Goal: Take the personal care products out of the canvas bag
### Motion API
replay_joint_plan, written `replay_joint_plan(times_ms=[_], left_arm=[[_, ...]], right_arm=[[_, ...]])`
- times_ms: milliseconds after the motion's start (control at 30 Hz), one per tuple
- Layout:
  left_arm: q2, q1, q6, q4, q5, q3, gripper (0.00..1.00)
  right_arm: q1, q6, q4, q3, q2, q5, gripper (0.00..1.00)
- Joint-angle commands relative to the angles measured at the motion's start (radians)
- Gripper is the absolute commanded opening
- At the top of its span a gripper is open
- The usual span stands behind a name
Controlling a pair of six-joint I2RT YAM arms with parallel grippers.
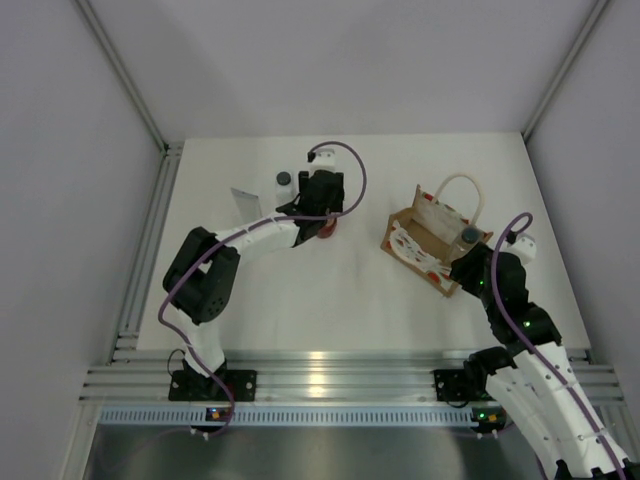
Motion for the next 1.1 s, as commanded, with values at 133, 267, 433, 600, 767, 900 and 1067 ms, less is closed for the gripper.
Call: replay_joint_plan(times_ms=[133,267,433,600,767,900,1067], left_arm=[[-0.022,-0.017,0.017,0.147,-0.022,0.014,0.73],[-0.037,-0.022,0.01,0.125,-0.012,0.03,0.91],[-0.091,-0.03,-0.009,0.089,0.05,0.056,0.98],[-0.157,-0.05,-0.009,0.058,0.075,0.079,0.98],[-0.219,-0.071,-0.003,0.021,0.093,0.112,0.98],[-0.252,-0.132,0.043,0.006,0.081,0.137,0.98],[-0.269,-0.192,0.053,0.001,0.214,0.186,0.98]], right_arm=[[-0.016,-0.003,0.022,0.016,0.008,-0.002,0.55],[-0.016,-0.006,0.022,0.019,0.005,0.0,0.55],[-0.016,-0.017,0.021,0.035,0.005,0.0,0.55],[-0.016,-0.043,0.021,0.064,0.023,0.004,0.55],[-0.018,-0.058,0.014,0.088,0.06,0.004,0.55],[-0.016,-0.061,0.011,0.096,0.059,0.017,0.55],[-0.016,-0.066,0.002,0.107,0.062,0.041,0.55]])
